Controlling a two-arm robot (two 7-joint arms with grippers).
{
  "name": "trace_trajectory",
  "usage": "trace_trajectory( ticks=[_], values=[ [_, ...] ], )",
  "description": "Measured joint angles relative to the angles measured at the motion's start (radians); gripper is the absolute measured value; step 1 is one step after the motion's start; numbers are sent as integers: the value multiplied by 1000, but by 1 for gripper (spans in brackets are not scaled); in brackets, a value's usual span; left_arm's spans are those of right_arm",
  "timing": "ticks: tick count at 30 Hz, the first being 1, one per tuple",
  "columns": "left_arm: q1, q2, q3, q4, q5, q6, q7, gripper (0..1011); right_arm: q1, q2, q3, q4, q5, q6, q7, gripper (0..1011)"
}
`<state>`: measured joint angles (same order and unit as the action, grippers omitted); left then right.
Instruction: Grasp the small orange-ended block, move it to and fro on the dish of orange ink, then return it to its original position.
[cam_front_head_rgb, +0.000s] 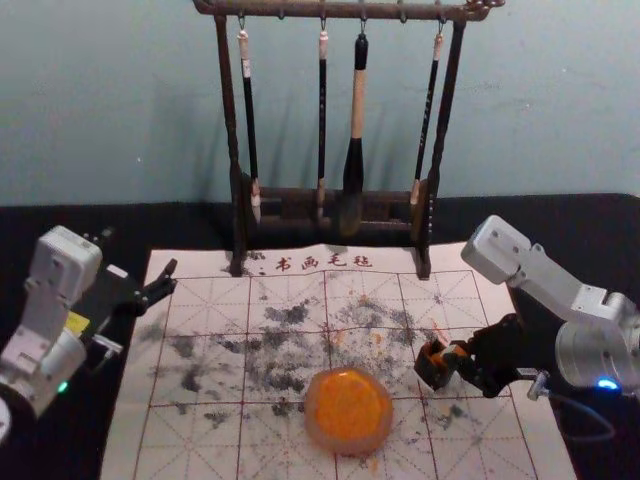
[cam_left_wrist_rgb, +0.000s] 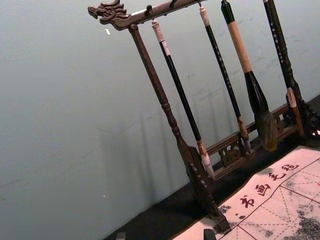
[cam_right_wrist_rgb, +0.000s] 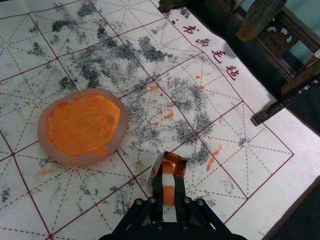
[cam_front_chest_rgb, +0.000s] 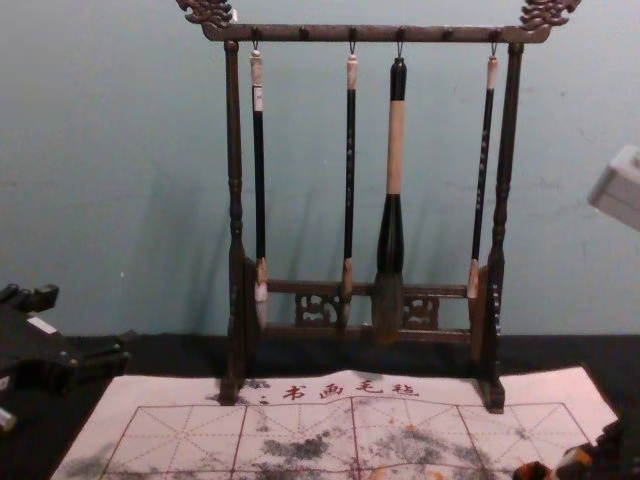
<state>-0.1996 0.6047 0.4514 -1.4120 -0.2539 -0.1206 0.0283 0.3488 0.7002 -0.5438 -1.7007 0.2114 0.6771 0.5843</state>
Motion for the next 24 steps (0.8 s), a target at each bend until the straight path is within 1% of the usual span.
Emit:
trace_trajectory(
  ticks=[24],
  values=[
    [0, 0, 0, 0, 0, 0, 0, 1001, -1, 2, 1, -2, 1, -2, -1, 106]
  ],
)
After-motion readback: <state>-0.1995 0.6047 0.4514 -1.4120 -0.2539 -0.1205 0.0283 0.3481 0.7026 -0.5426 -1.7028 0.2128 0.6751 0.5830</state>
